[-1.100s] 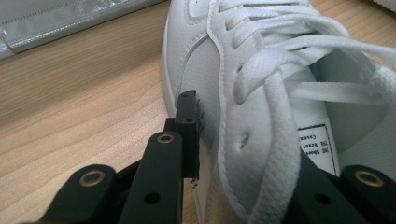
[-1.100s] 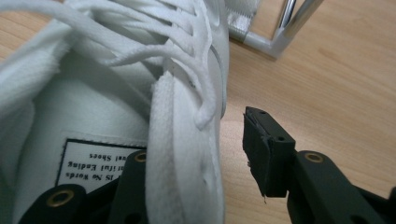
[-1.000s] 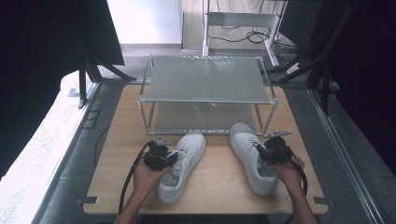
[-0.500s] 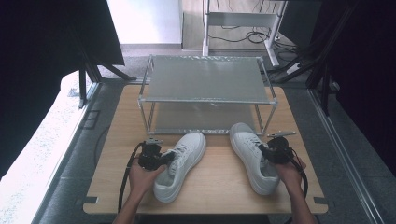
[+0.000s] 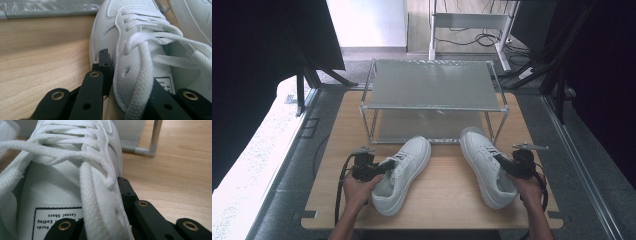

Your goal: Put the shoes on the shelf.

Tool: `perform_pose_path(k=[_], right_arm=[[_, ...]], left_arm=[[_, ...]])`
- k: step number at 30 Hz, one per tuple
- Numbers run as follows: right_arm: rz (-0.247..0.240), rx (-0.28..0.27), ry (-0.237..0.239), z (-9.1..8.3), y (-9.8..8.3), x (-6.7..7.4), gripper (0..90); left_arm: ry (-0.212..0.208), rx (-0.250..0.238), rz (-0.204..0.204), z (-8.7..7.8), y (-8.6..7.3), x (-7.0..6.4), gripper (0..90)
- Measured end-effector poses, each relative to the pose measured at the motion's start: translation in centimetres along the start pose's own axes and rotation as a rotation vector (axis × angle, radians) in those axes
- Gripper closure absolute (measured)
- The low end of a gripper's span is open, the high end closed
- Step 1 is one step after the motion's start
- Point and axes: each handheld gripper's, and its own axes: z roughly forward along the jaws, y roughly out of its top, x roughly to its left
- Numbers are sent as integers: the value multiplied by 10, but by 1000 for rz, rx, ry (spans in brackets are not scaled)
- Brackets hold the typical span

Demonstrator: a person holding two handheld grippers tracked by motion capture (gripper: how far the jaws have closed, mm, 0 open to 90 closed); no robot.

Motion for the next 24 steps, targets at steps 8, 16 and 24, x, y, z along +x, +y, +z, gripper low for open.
perform_pose_path(k=[8,16,24], right_arm=[[52,-86,90,-15,-6,-8,873],[90,-167,177,-27,-6,-8,873],[94,-220,206,-34,-5,-6,874]], left_arm=[[-81,-96,-36,-21,3,5,832],[-157,-178,-69,-41,4,10,833],[-192,-251,-68,-52,1,13,833]])
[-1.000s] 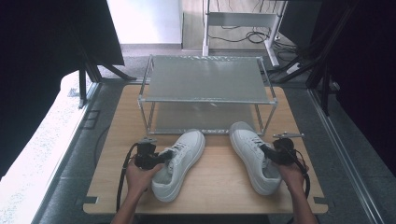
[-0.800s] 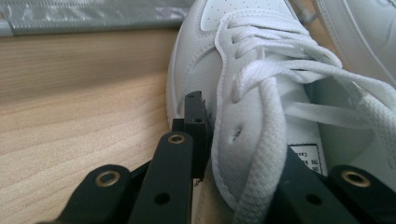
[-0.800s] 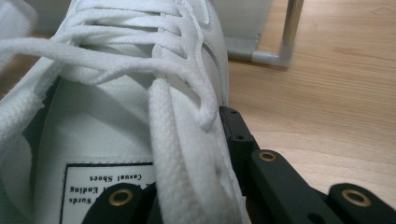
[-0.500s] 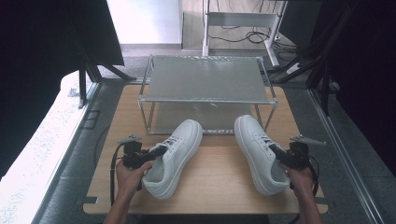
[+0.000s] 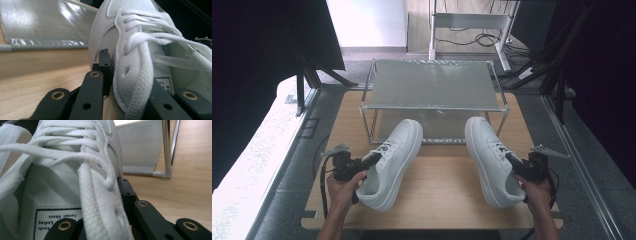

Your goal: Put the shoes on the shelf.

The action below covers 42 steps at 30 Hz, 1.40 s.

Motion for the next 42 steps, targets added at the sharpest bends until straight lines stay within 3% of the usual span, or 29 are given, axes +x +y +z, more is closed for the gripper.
perform_pose_path(k=[11,22,30,42], right_arm=[[10,-28,46,-2,1,1,874],[22,-72,85,-5,4,5,874],[35,-93,131,-5,7,10,875],[40,-170,200,-6,22,23,875]], left_arm=[[-11,-47,17,-10,4,-3,835],[-50,-94,16,-19,9,-5,835],[-120,-162,-24,-30,16,-8,835],[-128,-200,-14,-34,27,-16,836]])
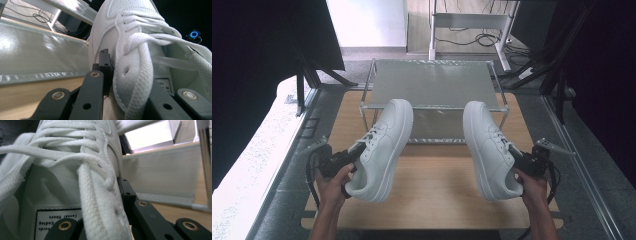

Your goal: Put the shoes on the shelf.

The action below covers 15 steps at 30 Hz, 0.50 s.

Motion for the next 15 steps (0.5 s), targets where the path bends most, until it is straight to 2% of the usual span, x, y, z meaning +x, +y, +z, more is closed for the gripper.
perform_pose_path(k=[3,10,15], right_arm=[[4,-18,30,-1,6,5,875],[-6,-40,42,1,12,10,875],[-6,-45,54,6,18,13,875]], left_arm=[[-8,-7,4,2,4,-3,836],[-22,-14,20,7,11,-9,836],[-32,-7,27,19,17,-12,836]])
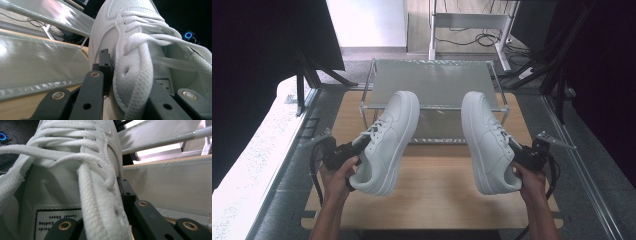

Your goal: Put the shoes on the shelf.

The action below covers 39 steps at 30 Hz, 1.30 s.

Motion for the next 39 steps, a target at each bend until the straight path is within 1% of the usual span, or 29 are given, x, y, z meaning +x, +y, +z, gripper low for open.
perform_pose_path(k=[1,4,6,10,13,14,15,16,22,27,28,30,32,34,36,39], right_arm=[[-8,0,-3,3,2,0,875],[-10,3,-1,6,7,2,875],[-24,0,7,10,14,4,875],[-29,0,2,11,20,7,875],[-33,-2,0,14,25,8,875],[-35,-6,-3,15,27,9,875],[-35,-6,-3,15,27,9,875],[-37,-5,-5,16,30,9,875],[-26,-17,-7,18,36,8,875],[-21,-25,-17,20,45,8,875],[-11,-31,-16,23,49,7,875],[-13,-30,-16,23,50,7,875],[-16,-34,-22,27,56,7,875],[-20,-37,-22,28,57,6,875],[-23,-29,-33,33,61,6,875],[-19,-28,-35,34,63,6,874]], left_arm=[[-3,-3,1,2,1,0,835],[-9,-3,1,7,4,-1,835],[-12,-9,-1,11,8,-1,834],[-10,-18,-3,13,13,-2,835],[-8,-20,3,15,17,-2,835],[2,-18,21,16,21,-4,835],[2,-18,21,16,21,-4,835],[6,-16,34,16,23,-5,834],[11,-21,43,21,31,-6,835],[13,-22,44,26,37,-6,836],[16,-19,50,27,39,-6,836],[26,-21,58,29,44,-5,835],[32,-20,58,31,47,-5,836],[32,-22,54,33,49,-3,836],[34,-20,56,36,52,-2,837],[44,-14,69,38,54,-3,838]])
